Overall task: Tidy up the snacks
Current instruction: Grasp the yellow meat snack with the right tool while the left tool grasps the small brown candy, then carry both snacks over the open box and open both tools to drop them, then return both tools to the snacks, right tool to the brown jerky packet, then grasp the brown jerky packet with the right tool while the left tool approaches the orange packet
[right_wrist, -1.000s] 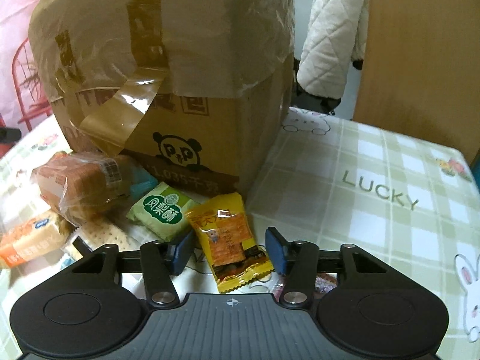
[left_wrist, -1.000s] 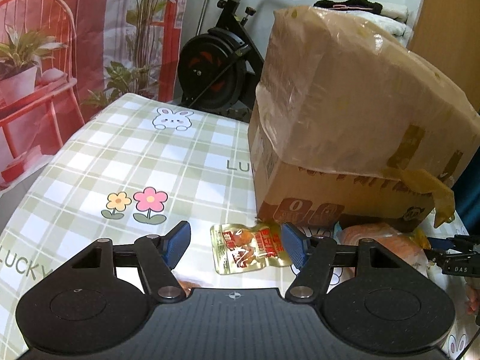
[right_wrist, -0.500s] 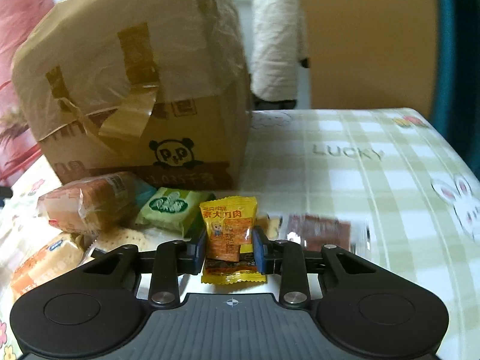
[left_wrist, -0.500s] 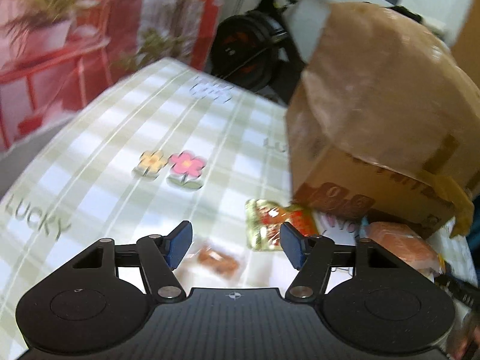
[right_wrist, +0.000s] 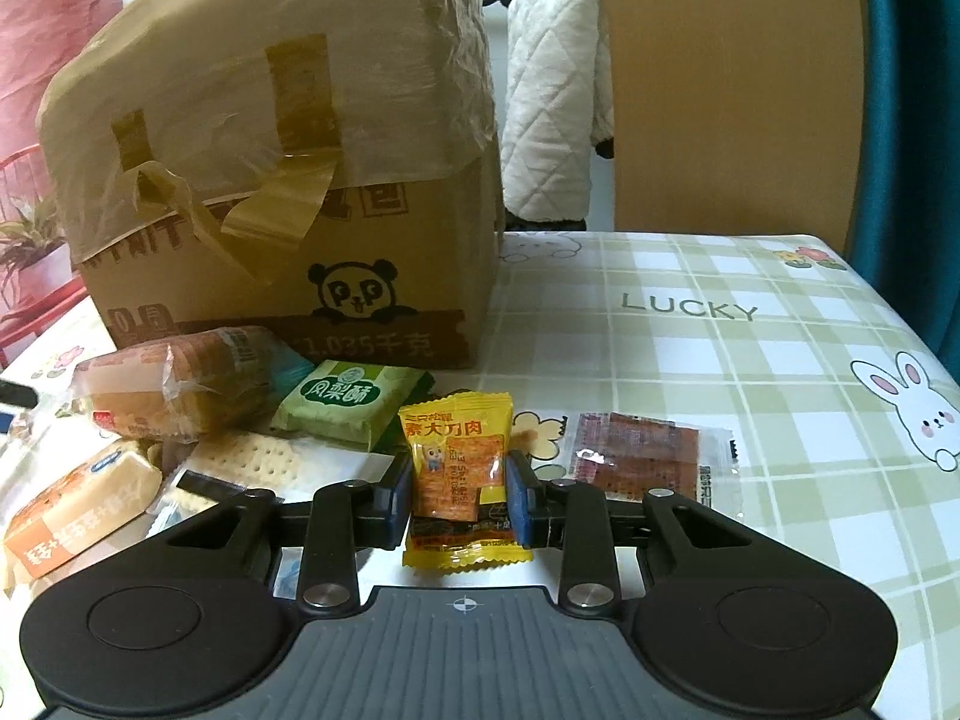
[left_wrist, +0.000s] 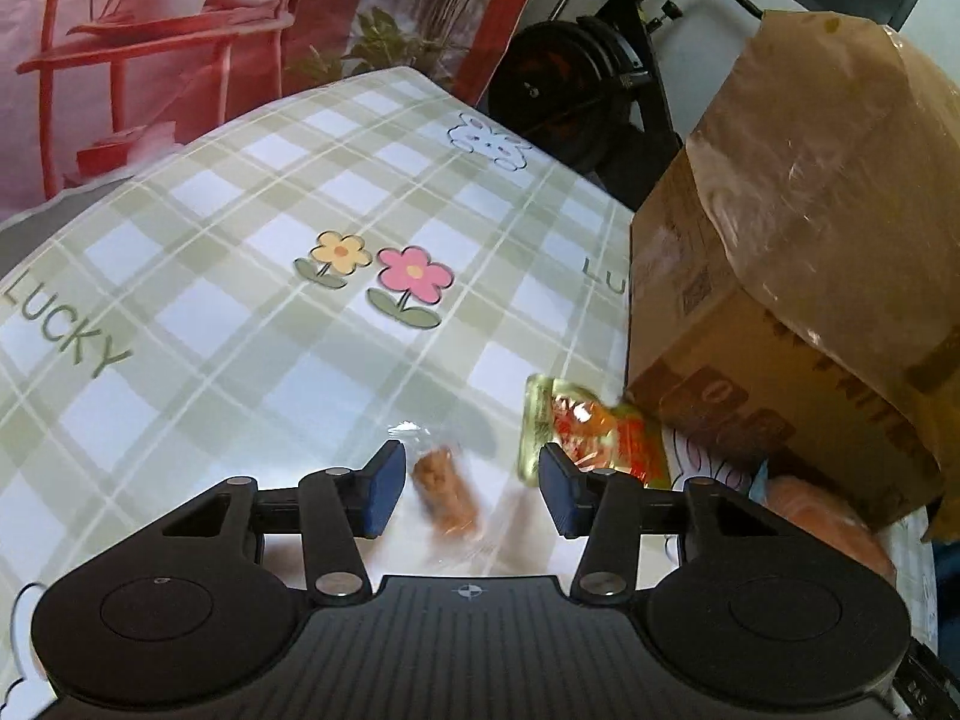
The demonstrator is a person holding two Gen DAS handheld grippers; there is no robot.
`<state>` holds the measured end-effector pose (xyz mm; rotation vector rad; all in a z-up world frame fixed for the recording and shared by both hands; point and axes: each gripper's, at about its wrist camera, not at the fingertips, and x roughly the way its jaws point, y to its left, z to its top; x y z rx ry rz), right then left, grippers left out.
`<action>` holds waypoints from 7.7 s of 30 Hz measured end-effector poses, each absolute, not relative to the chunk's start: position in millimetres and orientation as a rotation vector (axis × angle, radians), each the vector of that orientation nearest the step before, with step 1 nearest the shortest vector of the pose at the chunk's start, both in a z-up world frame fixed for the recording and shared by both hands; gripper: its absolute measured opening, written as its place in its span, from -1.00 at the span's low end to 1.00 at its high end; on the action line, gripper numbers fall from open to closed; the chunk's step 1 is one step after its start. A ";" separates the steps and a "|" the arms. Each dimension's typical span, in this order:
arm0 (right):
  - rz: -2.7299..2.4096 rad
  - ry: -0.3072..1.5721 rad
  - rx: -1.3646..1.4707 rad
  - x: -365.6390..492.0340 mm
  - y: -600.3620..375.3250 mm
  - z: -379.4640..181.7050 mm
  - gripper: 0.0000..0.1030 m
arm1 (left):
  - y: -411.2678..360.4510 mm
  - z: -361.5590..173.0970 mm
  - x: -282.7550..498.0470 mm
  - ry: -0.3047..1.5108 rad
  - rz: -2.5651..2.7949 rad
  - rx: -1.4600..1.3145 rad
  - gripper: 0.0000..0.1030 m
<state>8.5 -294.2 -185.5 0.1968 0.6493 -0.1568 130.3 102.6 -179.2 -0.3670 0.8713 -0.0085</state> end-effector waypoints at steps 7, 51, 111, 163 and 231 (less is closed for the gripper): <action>-0.149 0.646 0.208 6.6 -294.9 -184.3 -0.42 | 76.3 -180.5 125.3 0.830 -0.018 -0.206 -0.02; -0.164 0.457 0.231 -9.1 -297.3 -137.6 -0.43 | 41.9 -87.2 79.5 0.487 -0.156 -0.060 -0.62; -0.119 0.342 0.219 42.6 -306.2 -12.5 -0.11 | 63.1 -14.5 148.3 0.509 -0.247 -0.172 0.19; -0.168 0.772 0.188 30.1 -331.6 -153.2 0.02 | 52.5 -118.4 132.0 0.637 -0.202 -0.096 0.17; -0.152 0.682 0.066 32.5 -314.9 -186.1 -0.25 | -3.0 -188.3 140.8 0.798 -0.424 0.216 0.29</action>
